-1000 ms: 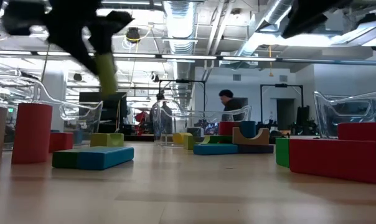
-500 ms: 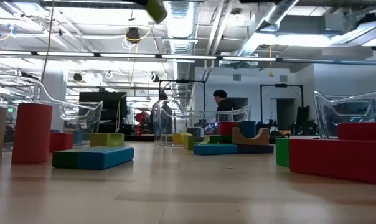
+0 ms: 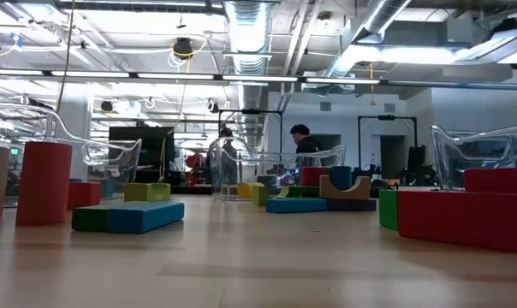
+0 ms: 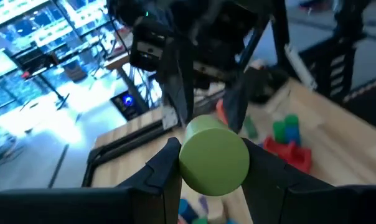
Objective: Sort blocks by size
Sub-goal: Put the light green cylindrical block into the top transparent bin
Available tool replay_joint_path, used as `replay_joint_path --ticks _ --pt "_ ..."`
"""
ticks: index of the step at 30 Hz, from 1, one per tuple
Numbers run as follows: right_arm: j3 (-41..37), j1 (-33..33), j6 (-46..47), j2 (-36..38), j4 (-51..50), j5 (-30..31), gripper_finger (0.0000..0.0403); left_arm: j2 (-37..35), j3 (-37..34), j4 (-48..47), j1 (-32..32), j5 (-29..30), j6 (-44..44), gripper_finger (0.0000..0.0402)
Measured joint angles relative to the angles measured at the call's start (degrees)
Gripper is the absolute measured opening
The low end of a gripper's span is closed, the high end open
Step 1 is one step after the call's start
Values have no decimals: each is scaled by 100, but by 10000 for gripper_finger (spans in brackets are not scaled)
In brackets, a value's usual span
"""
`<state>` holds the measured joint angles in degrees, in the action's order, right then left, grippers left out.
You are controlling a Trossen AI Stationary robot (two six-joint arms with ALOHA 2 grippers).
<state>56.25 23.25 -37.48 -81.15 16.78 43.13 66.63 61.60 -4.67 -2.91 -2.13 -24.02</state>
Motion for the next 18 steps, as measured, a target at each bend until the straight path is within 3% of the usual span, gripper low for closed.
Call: replay_joint_path --ticks 7,13,18 --pt "0 78 -1835 -549 1797 744 255 2 -2 387 457 -1079 624 126" --pt "0 71 -2918 -855 3150 878 255 139 -9 519 554 -1373 791 126" --pt "0 69 -3204 -967 3394 799 255 288 -7 676 552 -1433 846 126"
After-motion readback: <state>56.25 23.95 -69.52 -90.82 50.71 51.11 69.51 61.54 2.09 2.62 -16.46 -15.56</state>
